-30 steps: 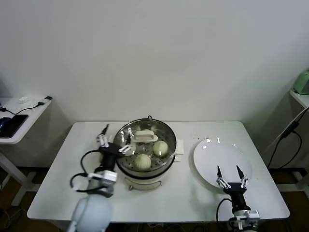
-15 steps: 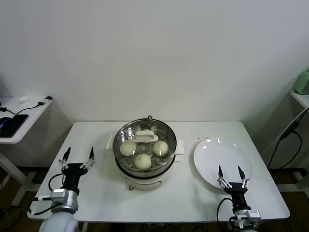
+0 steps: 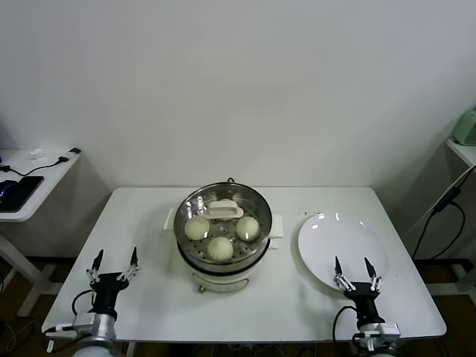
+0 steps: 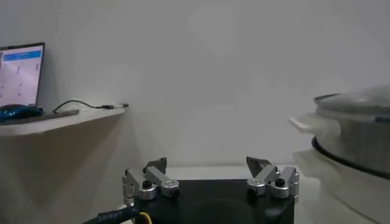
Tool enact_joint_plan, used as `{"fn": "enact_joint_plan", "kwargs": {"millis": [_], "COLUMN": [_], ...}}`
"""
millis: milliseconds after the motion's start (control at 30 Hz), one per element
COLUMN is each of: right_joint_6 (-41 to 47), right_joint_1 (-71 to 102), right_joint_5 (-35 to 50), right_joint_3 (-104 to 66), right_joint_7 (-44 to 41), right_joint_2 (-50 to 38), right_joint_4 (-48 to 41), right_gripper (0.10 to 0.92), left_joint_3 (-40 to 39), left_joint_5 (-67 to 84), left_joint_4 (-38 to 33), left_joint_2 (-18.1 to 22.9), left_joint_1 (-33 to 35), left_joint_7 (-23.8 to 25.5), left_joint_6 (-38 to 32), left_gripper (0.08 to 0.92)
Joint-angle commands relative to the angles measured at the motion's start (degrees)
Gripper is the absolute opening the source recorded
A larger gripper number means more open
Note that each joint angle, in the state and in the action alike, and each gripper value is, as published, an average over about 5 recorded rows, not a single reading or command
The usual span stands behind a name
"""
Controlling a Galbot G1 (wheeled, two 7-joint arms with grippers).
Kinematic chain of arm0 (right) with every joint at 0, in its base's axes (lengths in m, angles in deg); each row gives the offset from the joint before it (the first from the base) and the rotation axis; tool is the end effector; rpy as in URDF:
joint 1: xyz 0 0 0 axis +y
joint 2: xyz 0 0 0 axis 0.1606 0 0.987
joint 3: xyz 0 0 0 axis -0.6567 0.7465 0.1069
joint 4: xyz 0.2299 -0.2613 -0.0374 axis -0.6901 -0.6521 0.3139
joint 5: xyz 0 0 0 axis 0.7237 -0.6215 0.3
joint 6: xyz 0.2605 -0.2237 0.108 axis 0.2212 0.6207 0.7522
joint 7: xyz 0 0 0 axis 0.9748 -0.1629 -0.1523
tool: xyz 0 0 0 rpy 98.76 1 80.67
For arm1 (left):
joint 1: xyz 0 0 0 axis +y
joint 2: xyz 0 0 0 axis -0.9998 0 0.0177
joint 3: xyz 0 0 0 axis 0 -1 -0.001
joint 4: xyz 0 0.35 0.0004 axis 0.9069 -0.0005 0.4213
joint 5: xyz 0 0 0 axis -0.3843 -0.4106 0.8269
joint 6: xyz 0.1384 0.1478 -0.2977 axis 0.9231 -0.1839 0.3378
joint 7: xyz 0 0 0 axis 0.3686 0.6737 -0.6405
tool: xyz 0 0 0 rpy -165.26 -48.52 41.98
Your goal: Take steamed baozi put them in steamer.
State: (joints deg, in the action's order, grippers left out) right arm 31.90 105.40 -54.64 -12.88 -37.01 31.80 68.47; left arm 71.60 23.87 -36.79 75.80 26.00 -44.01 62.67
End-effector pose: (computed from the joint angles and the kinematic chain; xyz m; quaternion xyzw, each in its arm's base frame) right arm 0.1960 -0.1018 -0.4343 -0.0245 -0.9993 0.0011 0.0295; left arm 0.1959 0.1115 -0.3825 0.0747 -0.9959 -0.0367 0.0356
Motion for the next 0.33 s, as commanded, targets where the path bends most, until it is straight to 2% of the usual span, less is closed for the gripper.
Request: {"fn": "enact_joint_plan", "kwargs": {"millis": [33, 333], "right_joint_6": [0.6, 0.9], "right_joint_1": [-0.1, 0.1], "right_joint_5": [0.3, 0.3], "right_joint_3": [0.0, 0.0], "right_joint_7": [-0.6, -1.1], "right_joint_2": [-0.1, -0.1], "right_joint_4": [-0.2, 0.0], "right_gripper": [0.823, 0.823], "left_joint_3": [-0.1, -0.6], "left_joint_5": [0.1, -0.4], "left_joint_4": [2.9, 2.9], "left_joint_2": [-0.3, 0.0], "left_joint_1": [0.9, 0.8], "left_joint_7": [0.3, 0.5], "left_joint_6": [-3.1, -3.3], "left_gripper": [0.823, 0.823]}}
